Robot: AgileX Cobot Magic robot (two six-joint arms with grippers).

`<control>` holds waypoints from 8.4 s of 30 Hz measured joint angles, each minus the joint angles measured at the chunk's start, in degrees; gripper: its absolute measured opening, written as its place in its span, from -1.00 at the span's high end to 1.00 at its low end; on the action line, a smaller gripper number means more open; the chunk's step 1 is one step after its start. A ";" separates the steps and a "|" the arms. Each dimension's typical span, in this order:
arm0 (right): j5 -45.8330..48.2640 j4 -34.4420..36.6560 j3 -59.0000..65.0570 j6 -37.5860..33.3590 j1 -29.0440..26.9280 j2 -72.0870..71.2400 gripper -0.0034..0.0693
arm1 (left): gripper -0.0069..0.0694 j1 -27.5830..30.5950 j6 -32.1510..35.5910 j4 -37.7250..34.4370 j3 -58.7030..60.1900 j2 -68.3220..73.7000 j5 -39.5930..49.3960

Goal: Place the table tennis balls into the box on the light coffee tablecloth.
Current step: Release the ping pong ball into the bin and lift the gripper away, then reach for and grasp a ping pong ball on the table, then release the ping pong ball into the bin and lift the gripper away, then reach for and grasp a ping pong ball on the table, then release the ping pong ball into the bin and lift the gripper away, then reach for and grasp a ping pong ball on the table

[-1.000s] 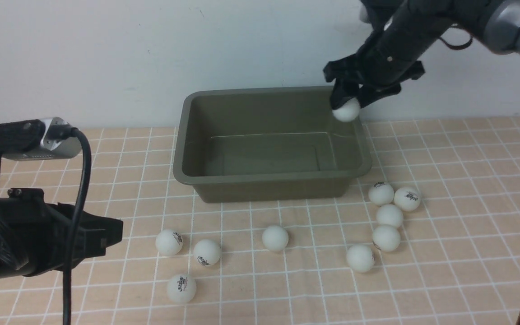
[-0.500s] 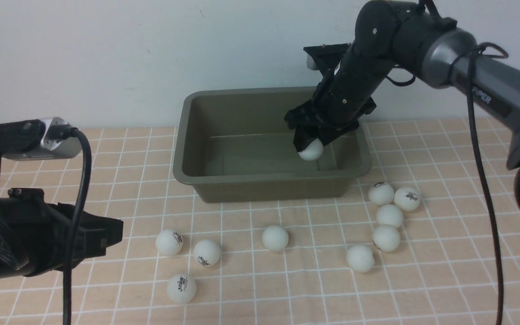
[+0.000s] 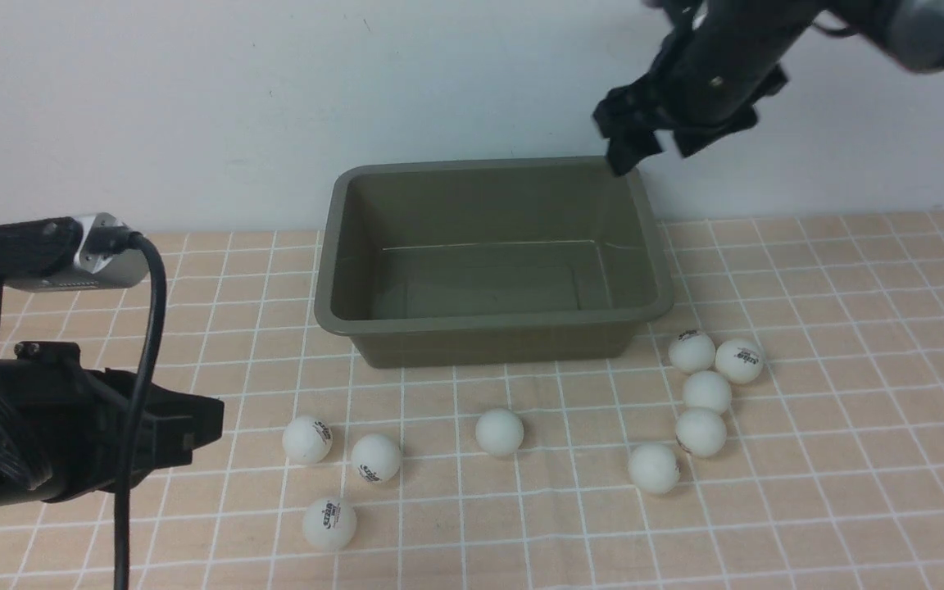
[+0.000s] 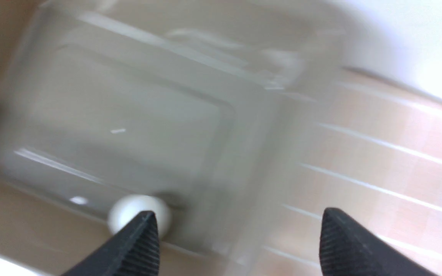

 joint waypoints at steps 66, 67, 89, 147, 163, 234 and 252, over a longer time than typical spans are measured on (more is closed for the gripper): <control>-11.15 6.62 31.25 -10.63 -9.08 3.16 -0.09 | 1.00 0.00 -0.23 -0.14 0.00 0.00 2.59; -10.45 6.28 31.03 -10.14 -9.08 3.16 -0.09 | 1.00 0.00 -0.23 -0.14 0.00 0.00 2.59; -1.63 17.02 2.80 -12.24 -0.19 3.98 -0.09 | 1.00 0.00 -0.23 -0.16 0.00 0.00 2.63; -16.38 -0.68 43.15 2.21 -0.22 -13.64 -0.58 | 1.00 0.00 -0.23 -0.16 0.00 0.00 2.93; -22.56 -0.47 43.25 3.46 -0.22 -6.20 -0.48 | 1.00 0.00 -0.23 -0.16 0.00 0.00 3.89; 0.21 -2.43 -2.38 -1.46 4.64 -1.26 -0.61 | 1.00 0.00 -0.23 -0.16 0.00 0.00 4.00; -5.44 -2.68 38.28 0.37 4.64 -14.74 -0.61 | 1.00 0.00 -0.13 -0.16 0.00 0.00 4.00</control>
